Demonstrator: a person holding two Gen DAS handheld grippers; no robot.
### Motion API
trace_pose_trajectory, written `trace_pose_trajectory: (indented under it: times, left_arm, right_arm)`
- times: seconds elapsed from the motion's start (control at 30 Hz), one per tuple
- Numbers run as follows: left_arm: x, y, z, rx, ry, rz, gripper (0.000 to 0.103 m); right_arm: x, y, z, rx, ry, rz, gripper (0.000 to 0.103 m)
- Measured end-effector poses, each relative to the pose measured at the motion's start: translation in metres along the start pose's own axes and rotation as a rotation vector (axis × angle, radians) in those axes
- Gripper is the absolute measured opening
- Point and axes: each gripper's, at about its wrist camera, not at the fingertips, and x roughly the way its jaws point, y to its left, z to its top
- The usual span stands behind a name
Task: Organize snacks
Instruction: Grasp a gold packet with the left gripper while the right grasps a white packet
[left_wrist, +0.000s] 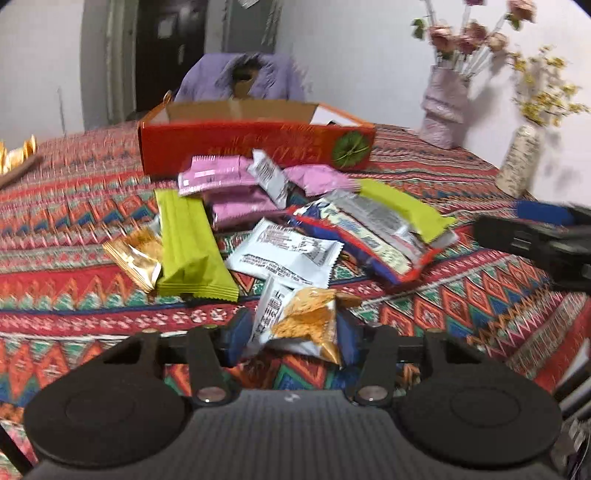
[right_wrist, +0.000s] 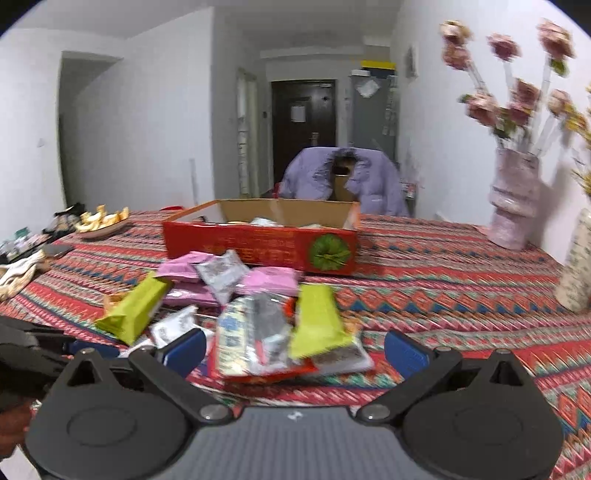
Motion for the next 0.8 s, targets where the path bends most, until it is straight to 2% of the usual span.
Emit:
trace_pose_trajectory:
  times: [0.03,0.07,0.1,0.23,0.3,0.4,0.53,0.63,0.7,0.73,0.8]
  left_arm:
    - [-0.005,-0.001,-0.001,0.012,-0.013,-0.012,0.034]
    - [-0.010,-0.001,-0.003,0.025,-0.023,-0.013,0.033]
    - [-0.015,0.000,-0.006,0.042,-0.032,-0.005,0.028]
    - [-0.030,0.008,-0.016,0.069,-0.068,0.026,0.024]
    - [-0.037,0.019,-0.017,0.041,-0.074,0.035,0.023]
    - [-0.045,0.034,-0.017,0.005,-0.080,0.057,0.022]
    - [-0.060,0.051,-0.013,-0.037,-0.107,0.074,0.020]
    - [-0.069,0.060,-0.008,-0.067,-0.136,0.081,0.020]
    - [-0.072,0.064,-0.004,-0.081,-0.150,0.080,0.020]
    - [-0.074,0.066,-0.003,-0.085,-0.154,0.077,0.020]
    - [-0.076,0.066,0.000,-0.084,-0.163,0.074,0.020]
  right_arm:
    - [0.004,0.006,0.003,-0.014,0.002,0.017,0.103]
    - [0.010,0.012,0.006,-0.029,0.006,0.039,0.103]
    - [0.016,0.019,0.008,-0.047,0.009,0.064,0.103]
    - [0.047,0.049,0.017,-0.133,0.054,0.162,0.096]
    - [0.065,0.066,0.020,-0.179,0.082,0.198,0.094]
    - [0.091,0.090,0.021,-0.247,0.121,0.244,0.083]
    - [0.123,0.113,0.015,-0.333,0.182,0.236,0.070]
    - [0.134,0.115,0.008,-0.344,0.185,0.224,0.069]
    - [0.135,0.108,0.008,-0.293,0.204,0.236,0.060]
    - [0.134,0.105,0.009,-0.270,0.215,0.239,0.048]
    - [0.126,0.100,0.008,-0.252,0.233,0.241,0.045]
